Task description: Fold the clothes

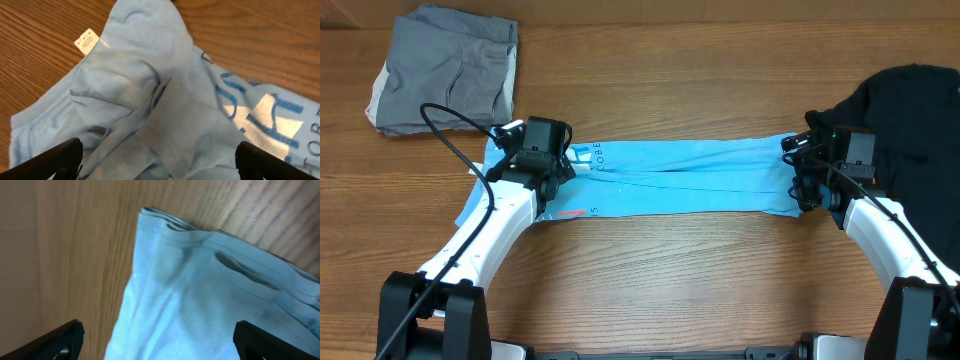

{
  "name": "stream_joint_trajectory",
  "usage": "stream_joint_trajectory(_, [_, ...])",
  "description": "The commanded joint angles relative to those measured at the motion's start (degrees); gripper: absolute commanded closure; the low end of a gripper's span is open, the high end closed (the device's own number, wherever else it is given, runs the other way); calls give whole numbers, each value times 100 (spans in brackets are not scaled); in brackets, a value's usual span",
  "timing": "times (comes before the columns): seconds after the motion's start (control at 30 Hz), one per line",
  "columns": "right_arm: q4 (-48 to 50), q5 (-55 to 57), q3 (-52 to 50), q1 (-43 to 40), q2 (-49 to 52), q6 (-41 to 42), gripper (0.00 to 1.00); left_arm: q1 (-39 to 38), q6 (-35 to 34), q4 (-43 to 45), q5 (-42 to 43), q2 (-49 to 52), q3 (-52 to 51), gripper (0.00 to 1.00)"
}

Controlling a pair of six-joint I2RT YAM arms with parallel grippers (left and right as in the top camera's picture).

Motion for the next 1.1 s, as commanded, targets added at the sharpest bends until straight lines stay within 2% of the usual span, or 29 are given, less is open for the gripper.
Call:
stream_joint_trajectory(0.0, [-153,-90,227,-87,-48,-101,0,22,249,-208,-129,-96,264,0])
stream_joint_trajectory(0.1, [-306,-734,382,-212,-146,-181,0,22,267,-437,170,-221,442,0])
stream_joint_trajectory(0.3, [-625,-1703,487,-197,-243,-389,0,4,789,-754,1207,-341,566,0])
stream_joint_trajectory(0.43, [-1377,-1360,483,-33,-243,-859,0,4,841,-1095,1283,-341,566,1])
stream_joint_trajectory(0.6, [-2074,236,481,103,-240,-813,0,4,938,-1255,1714,-341,566,0])
stream_joint_trajectory(0.7, [-1947,627,483,66,-236,-1082,0,4,935,-1252,1886,-341,564,0])
stream_joint_trajectory(0.83, [-1523,365,494,-96,-238,-2345,0,4,933,-1377,1884,-339,557,0])
stream_joint_trajectory(0.97, [-1340,356,496,-420,-260,-2608,0,4,933,-1569,1884,-339,542,0])
stream_joint_trajectory(1.07, [-1078,297,535,-743,-245,-3331,0,4,933,-1622,1882,-339,542,0])
